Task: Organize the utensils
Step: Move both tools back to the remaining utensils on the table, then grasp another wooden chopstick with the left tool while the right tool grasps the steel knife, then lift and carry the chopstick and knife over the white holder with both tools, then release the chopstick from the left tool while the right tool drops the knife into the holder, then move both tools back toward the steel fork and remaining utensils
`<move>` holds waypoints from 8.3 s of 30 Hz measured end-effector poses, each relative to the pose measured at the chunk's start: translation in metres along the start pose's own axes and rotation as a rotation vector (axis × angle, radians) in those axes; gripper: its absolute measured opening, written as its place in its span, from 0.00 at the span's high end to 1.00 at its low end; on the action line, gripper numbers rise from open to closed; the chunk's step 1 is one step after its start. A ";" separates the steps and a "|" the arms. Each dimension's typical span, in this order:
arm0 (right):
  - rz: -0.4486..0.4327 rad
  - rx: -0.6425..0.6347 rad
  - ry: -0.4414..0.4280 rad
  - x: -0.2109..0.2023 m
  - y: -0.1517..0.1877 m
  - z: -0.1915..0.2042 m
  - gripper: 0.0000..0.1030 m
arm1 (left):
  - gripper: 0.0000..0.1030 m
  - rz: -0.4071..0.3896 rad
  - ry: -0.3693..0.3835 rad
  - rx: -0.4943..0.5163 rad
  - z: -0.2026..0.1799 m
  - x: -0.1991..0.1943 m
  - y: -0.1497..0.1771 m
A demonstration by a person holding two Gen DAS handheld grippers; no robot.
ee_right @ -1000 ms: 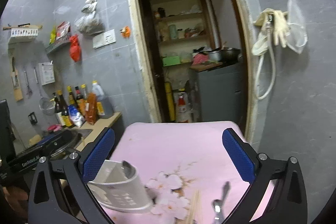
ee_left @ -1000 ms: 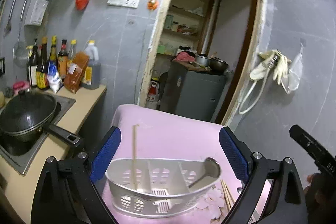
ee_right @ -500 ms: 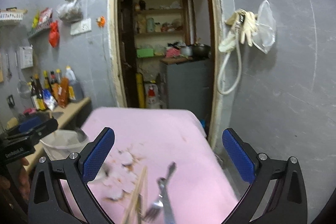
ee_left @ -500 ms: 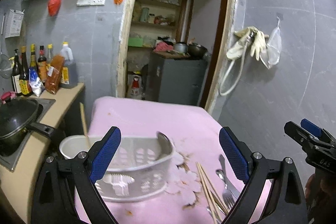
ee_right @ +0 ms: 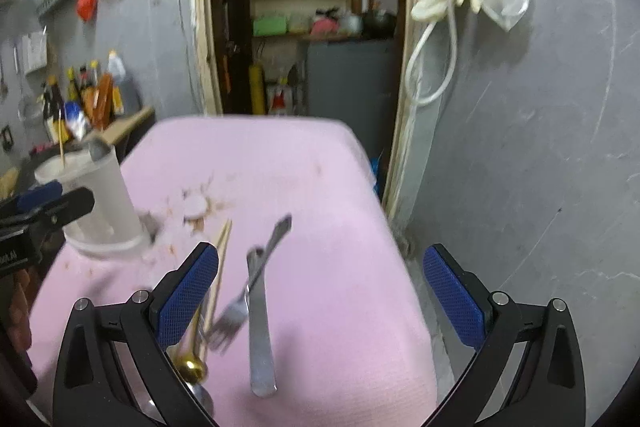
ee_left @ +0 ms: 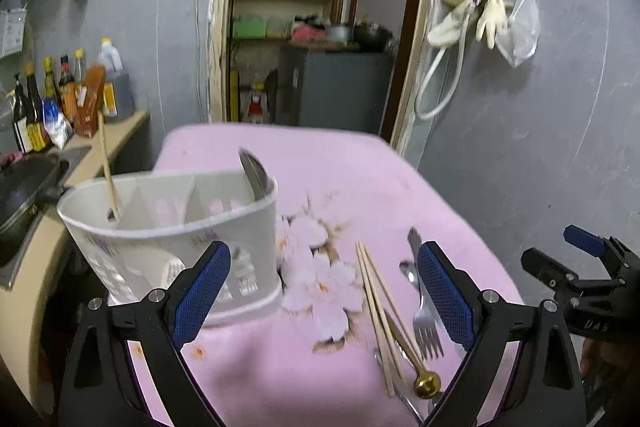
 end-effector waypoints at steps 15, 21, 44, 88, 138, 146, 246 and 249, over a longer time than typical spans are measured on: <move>0.239 -0.122 -0.114 0.059 0.054 0.016 0.41 | 0.50 0.280 0.054 0.008 -0.018 0.082 0.044; 0.265 -0.143 -0.130 0.066 0.062 0.019 0.41 | 0.59 0.366 0.020 0.041 -0.021 0.104 0.054; 0.272 -0.288 -0.057 0.078 0.067 0.039 0.57 | 0.95 0.420 -0.025 0.085 -0.021 0.136 0.054; 0.373 -0.344 -0.161 0.110 0.032 0.023 0.86 | 0.94 0.459 -0.002 -0.299 0.046 0.092 0.038; -0.285 -0.038 -0.511 -0.019 -0.098 0.074 0.87 | 0.98 -0.160 -0.080 -0.229 0.077 -0.059 -0.082; -0.341 -0.048 -0.608 -0.020 -0.130 0.126 0.87 | 0.98 -0.233 -0.164 -0.265 0.143 -0.077 -0.102; -0.051 0.040 -0.143 0.021 -0.016 -0.019 0.00 | 0.16 0.059 -0.033 -0.039 -0.009 0.012 0.025; -0.009 0.051 -0.158 0.033 -0.008 -0.026 0.02 | 0.16 0.097 -0.016 -0.047 -0.016 0.027 0.032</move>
Point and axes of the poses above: each gripper's, at about its wrist camera, not at the fingertips, and x roughly the way its jaws point, z to its left, y to its underside, the point moved 4 cm from there along x, roughly the way its jaws point, and after that the axes turned 1 degree about x, right-handed, at the moved point
